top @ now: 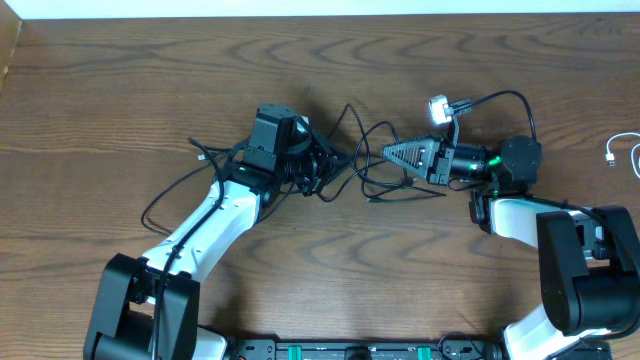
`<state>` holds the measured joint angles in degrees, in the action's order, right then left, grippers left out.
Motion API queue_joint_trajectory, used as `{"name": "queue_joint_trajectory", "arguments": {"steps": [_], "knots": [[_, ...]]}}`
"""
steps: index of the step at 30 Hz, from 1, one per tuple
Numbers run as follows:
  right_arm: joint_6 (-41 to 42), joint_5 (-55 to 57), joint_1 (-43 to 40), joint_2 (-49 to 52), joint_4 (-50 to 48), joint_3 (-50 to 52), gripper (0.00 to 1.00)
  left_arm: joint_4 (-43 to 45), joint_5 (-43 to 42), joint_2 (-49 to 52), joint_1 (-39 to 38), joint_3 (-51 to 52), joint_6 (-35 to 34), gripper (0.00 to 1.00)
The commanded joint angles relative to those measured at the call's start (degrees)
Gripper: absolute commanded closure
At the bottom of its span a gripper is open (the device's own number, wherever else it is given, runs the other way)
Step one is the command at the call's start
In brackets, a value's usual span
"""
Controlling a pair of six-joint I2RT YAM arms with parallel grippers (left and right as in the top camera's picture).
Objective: Untangle cables
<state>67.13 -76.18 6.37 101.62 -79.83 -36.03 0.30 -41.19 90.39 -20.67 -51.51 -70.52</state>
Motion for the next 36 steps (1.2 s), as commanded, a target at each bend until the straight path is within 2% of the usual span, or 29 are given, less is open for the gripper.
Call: {"name": "queue_joint_trajectory", "arguments": {"steps": [1,2,4,5,6,7,11,18,24,32,36], "knots": [[-1.0,-2.8,-1.7,0.2,-0.1,-0.3,0.98,0.2,0.3,0.2,0.2,-0.9,0.0,0.92],[-1.0,-3.1,-2.3,0.2,-0.1,-0.3,0.98,0.2,0.3,0.2,0.1,-0.9,0.0,0.90],[-1.0,-3.4,-3.6,0.2,-0.1,-0.3,0.98,0.2,0.3,0.2,0.1,-0.9,0.8,0.50],[-1.0,-3.4,-4.4,0.2,0.0,-0.3,0.98,0.2,0.3,0.2,0.1,-0.9,1.8,0.34],[-1.0,-3.4,-5.0,0.2,0.0,-0.3,0.99,0.2,0.3,0.2,0.1,-0.9,2.8,0.11],[-1.0,-3.4,-5.6,0.2,0.0,-0.3,0.98,0.2,0.5,0.2,0.2,-0.9,4.0,0.04],[-3.1,-3.2,-7.3,0.2,5.1,-0.3,0.99,0.3,0.9,0.2,0.4,-0.9,6.9,0.04],[-16.6,3.2,-7.5,0.2,26.7,-0.3,0.98,3.2,-1.2,0.1,-0.4,-0.9,8.7,0.04],[-21.2,9.0,-7.5,0.2,38.1,-0.3,0.98,2.8,0.5,0.1,-1.7,-0.9,11.0,0.04],[-21.2,9.1,-7.5,0.2,40.6,-0.3,0.98,2.8,5.5,0.1,-2.0,-0.9,11.0,0.04],[-21.2,9.2,-7.5,0.2,40.8,-0.3,0.98,3.1,12.2,0.1,-4.3,-0.9,9.1,0.03]]}}
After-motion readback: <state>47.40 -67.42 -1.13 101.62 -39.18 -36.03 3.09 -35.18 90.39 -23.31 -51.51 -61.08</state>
